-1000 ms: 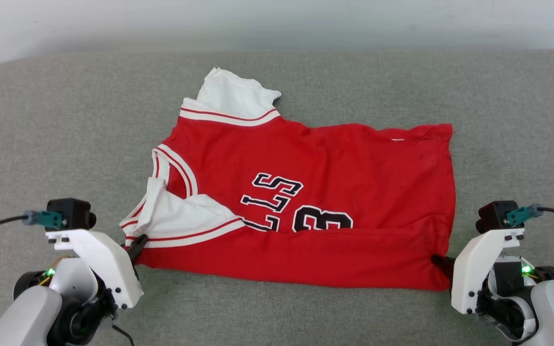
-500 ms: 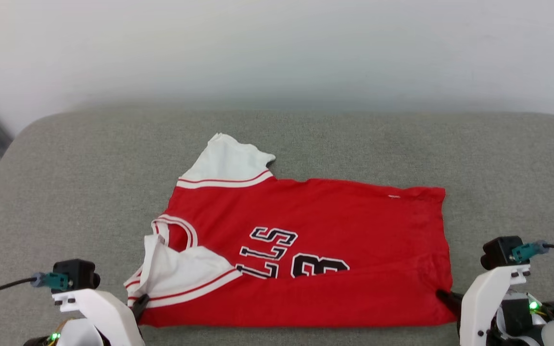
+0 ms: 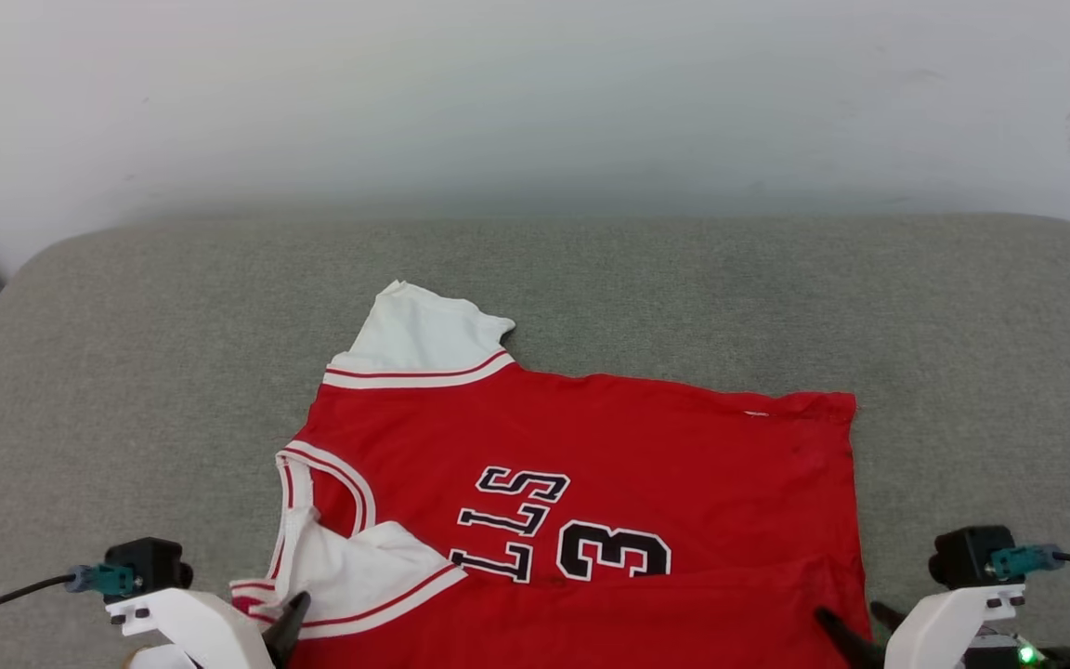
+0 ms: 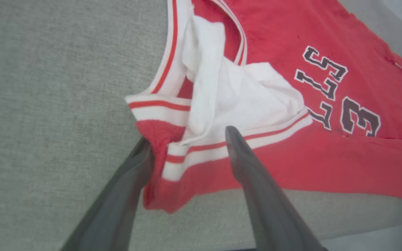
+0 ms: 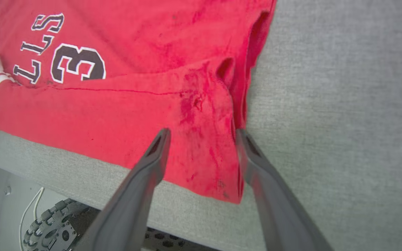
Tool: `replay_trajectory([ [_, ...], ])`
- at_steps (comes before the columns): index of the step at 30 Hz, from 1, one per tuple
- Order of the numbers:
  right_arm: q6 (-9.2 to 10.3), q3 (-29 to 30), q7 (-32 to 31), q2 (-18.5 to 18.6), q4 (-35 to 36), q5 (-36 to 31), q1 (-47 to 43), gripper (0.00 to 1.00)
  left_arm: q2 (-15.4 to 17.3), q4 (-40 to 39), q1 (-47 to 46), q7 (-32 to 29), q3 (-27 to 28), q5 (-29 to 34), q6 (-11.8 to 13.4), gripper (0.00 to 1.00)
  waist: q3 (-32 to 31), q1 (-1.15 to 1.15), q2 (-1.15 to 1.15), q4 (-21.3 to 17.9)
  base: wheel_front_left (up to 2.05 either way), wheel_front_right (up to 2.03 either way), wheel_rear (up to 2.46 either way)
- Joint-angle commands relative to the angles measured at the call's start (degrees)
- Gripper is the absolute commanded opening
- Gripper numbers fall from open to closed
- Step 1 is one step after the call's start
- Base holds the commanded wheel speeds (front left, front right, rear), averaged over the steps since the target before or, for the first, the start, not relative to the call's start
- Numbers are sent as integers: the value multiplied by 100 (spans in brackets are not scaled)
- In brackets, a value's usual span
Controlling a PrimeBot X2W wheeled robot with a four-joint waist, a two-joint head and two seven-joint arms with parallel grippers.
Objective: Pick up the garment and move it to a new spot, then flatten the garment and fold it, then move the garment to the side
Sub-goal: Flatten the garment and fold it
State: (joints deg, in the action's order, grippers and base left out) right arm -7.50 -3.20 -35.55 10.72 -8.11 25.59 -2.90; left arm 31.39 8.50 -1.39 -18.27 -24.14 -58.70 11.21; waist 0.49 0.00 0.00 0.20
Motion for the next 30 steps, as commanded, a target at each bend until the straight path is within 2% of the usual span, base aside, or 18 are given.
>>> replay_trajectory([
  [1,2,3,293,33,98,-109,-32,100,8,41,-122,164,67,69,-34,100,-17,0,0,-76,0,0,0],
  [10,2,285,2080,-172,634,-798,356,100,69,27,-848,1234,411,614,-94,100,94,0,0,-384,0,0,0],
  [15,3,402,2661,-346,1092,-1131,751,100,78,-64,-1690,1438,499,902,-40,100,713,0,0,-587,0,0,0],
  [19,3,441,2924,-477,1487,-1318,1118,100,180,79,-2494,1312,554,995,-147,100,1349,0,0,-808,0,0,0],
  [20,2,442,2960,-508,1565,-1329,1199,100,213,134,-2692,1245,550,1015,-186,100,1492,0,0,-866,0,0,0],
  [21,3,457,3050,-575,1733,-1412,1404,100,325,345,-3328,856,551,892,-370,100,1906,0,0,-1033,0,0,0],
  [26,3,393,3160,-676,1801,-1401,1635,100,609,787,-4377,-92,482,664,-751,100,2422,0,0,-1295,0,0,0],
  [27,3,338,3230,-719,1739,-1342,1717,100,792,1109,-4911,-792,332,604,-934,100,2650,0,0,-1439,0,0,0],
  [30,3,277,3305,-751,1674,-1274,1785,100,980,1402,-5313,-1624,155,526,-996,100,2842,0,0,-1573,0,0,0],
])
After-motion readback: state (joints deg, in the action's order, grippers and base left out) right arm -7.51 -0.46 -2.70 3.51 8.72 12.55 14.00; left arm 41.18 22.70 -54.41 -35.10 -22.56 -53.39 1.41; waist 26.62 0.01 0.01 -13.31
